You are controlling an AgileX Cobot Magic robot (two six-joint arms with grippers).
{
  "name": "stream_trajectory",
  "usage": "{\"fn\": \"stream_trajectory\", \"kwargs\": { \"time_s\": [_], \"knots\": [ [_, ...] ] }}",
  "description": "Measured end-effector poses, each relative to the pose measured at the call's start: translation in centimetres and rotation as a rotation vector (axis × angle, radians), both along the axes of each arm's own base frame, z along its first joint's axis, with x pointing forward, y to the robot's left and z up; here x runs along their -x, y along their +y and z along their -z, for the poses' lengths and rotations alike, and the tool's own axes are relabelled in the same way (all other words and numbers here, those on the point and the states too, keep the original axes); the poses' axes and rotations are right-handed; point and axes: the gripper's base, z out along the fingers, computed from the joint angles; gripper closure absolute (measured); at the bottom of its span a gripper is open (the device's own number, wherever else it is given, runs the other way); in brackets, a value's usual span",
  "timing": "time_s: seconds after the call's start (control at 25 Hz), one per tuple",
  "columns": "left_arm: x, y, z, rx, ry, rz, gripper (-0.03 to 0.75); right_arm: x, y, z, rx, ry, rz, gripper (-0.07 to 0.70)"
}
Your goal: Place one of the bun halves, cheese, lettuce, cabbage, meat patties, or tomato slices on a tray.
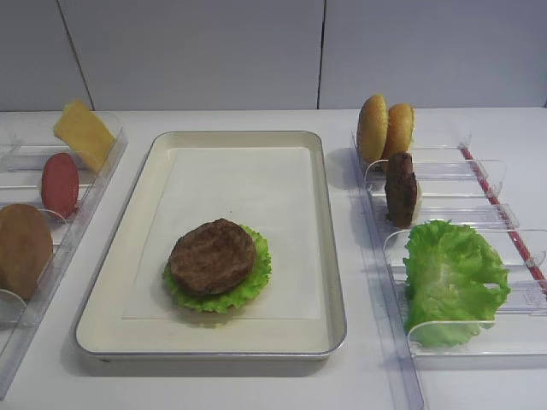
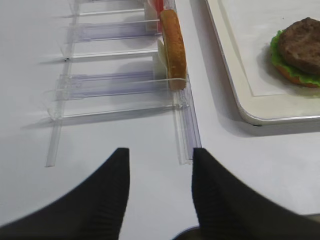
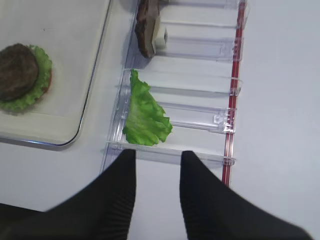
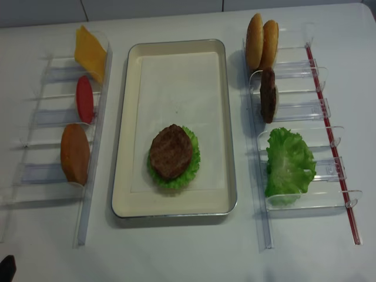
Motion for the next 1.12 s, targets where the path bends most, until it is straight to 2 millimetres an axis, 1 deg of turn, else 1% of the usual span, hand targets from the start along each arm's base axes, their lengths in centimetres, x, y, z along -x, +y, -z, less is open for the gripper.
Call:
{"fn": "stream_trajectory", "kwargs": {
  "time_s": [0.08,0.12,0.2,0.28,0.36,0.48,0.6,0.76,0.96,1.12],
  "knots": [
    [0.0,0.0,0.0,0.000,0.000,0.000,0.421,2.3,-0.8,0.1,-0.007,-0.073,0.005,0.371],
    [0.0,0.0,0.0,0.000,0.000,0.000,0.421,3.2,-1.2,0.5,0.000,-0.099,0.007,0.371],
    [0.0,0.0,0.0,0.000,0.000,0.000,0.421,5.4,-2.1,1.5,0.016,-0.159,0.013,0.371],
    [0.0,0.0,0.0,0.000,0.000,0.000,0.421,7.0,-2.6,2.9,0.044,-0.205,0.024,0.371],
    [0.0,0.0,0.0,0.000,0.000,0.000,0.421,8.5,-2.9,4.4,0.064,-0.250,0.044,0.371],
    [0.0,0.0,0.0,0.000,0.000,0.000,0.421,9.7,-2.8,6.8,0.084,-0.279,0.061,0.371],
    [0.0,0.0,0.0,0.000,0.000,0.000,0.421,10.1,-2.2,8.9,0.088,-0.292,0.064,0.371],
    [0.0,0.0,0.0,0.000,0.000,0.000,0.421,9.6,-1.8,10.5,0.098,-0.298,0.098,0.372],
    [0.0,0.0,0.0,-0.002,0.000,-0.001,0.421,8.7,-1.8,11.0,0.092,-0.341,0.119,0.377],
    [0.0,0.0,0.0,-0.003,0.000,-0.002,0.421,8.6,-1.9,11.0,0.099,-0.346,0.131,0.379]
  ]
}}
